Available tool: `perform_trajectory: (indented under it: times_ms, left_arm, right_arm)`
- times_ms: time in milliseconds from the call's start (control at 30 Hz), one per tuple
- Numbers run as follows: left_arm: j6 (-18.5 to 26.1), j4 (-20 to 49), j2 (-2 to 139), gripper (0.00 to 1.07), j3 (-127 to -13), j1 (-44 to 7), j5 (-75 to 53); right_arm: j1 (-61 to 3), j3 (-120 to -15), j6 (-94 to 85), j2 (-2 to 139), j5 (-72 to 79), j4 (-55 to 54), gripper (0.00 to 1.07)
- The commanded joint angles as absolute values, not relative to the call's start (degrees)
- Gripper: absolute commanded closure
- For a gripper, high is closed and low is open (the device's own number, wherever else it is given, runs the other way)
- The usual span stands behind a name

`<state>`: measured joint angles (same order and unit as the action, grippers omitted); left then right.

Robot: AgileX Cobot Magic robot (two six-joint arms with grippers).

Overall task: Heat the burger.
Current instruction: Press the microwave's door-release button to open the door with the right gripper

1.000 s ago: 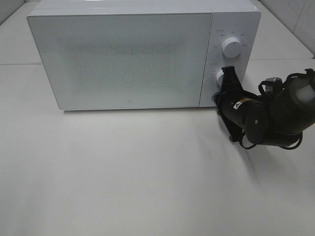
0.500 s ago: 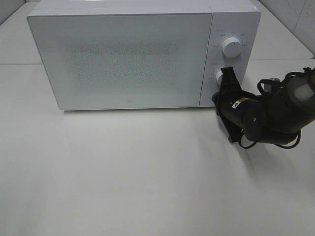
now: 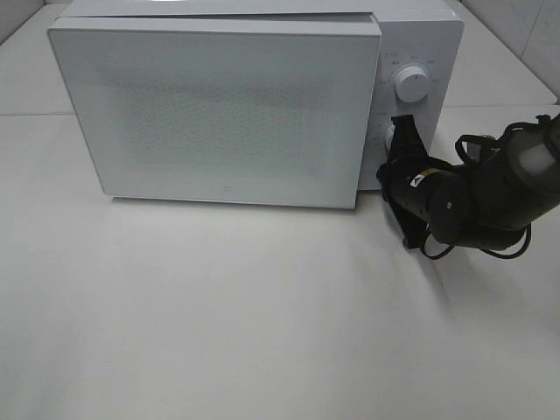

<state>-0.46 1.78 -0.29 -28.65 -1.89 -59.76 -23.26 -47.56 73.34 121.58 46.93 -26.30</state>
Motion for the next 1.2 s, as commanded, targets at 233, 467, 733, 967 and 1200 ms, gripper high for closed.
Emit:
perform_trajectory:
  times_ms: [233,467,733,967,1200]
  left_arm:
    - [-0.69,1.95,-1.15,0.06,-28.59,-1.72,-59.3]
    - [-0.69,1.95,-1.15,0.06,-28.59,-1.72,-59.3]
    - [-0.69,1.95,-1.15,0.06,-28.59,-1.72,-59.3]
    - [-0.69,1.95,-1.15,0.06,-28.59,-1.72,-59.3]
    - [-0.69,1.95,-1.15,0.06,-28.59,-1.72,-59.3]
  right_arm:
    - [-22.23,-51.34,72.36,120.66,57.07,-25.55,1.07]
    - [-22.23,-51.28,72.36,120.66,56.49,-25.55,1.07]
    - [-22.35,-51.17,73.85,120.61,53.86,-24.12,1.07]
    - [-22.35,-47.5,75.46,119.06,51.74,-23.32,1.07]
    - [-22.4,-46.41,77.06,118.32,51.34,-21.72,1.07]
